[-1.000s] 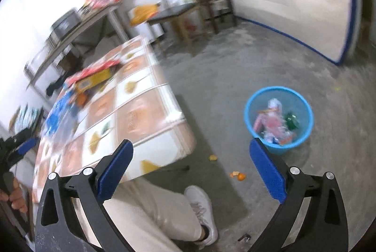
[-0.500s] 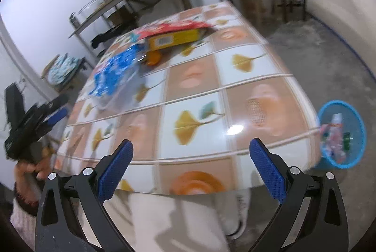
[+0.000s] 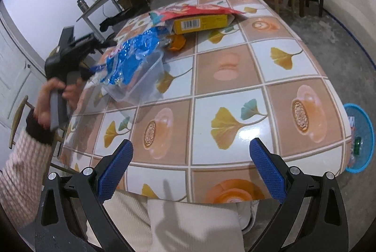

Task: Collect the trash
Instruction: 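Grasp the blue snack wrapper with the left gripper while the right gripper grasps the clear plastic tray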

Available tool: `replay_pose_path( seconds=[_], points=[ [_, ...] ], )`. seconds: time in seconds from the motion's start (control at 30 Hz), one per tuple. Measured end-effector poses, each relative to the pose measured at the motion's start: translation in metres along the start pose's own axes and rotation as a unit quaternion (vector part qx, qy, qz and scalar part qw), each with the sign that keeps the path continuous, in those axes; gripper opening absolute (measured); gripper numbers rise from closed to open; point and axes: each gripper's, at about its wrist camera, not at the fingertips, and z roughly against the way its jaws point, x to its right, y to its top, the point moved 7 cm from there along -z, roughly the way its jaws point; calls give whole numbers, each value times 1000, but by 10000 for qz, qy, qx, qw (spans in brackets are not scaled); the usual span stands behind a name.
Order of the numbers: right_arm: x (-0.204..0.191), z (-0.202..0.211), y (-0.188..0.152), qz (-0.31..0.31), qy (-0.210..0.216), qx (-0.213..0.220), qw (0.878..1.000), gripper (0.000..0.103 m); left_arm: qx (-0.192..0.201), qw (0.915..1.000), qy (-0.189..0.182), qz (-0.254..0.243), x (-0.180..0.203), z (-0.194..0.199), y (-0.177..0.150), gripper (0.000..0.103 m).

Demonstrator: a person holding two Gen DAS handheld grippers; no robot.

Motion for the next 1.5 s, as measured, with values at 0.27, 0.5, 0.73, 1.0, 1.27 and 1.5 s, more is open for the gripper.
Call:
replay_pose_path(
  seconds=[0.27,0.5,0.73,1.0,1.27,1.5],
  points=[
    [-9,-5,-4,51,18,-54,10000,95,-67,9977,286,-613,20,-15,5,29],
    [-12,0,-6,76,91,-27,9999,95,129,9963,99,-844,42,15,-25,5],
    [-11,3,1,-117,282,61,9995,95,134,9963,-836,-175,44,47,-72,5],
    [-4,-1,13,-626,596,67,9962,83,350,9937,-1061,26,33,76,-118,50],
    [-16,-19,15,-692,698,-131,9951,72,757,9939,-440,-663,16,116,-132,78],
    [-16,-20,21,-730,646,-55,9952,71,688,9835,-499,-1596,33,117,-105,95]
  ],
)
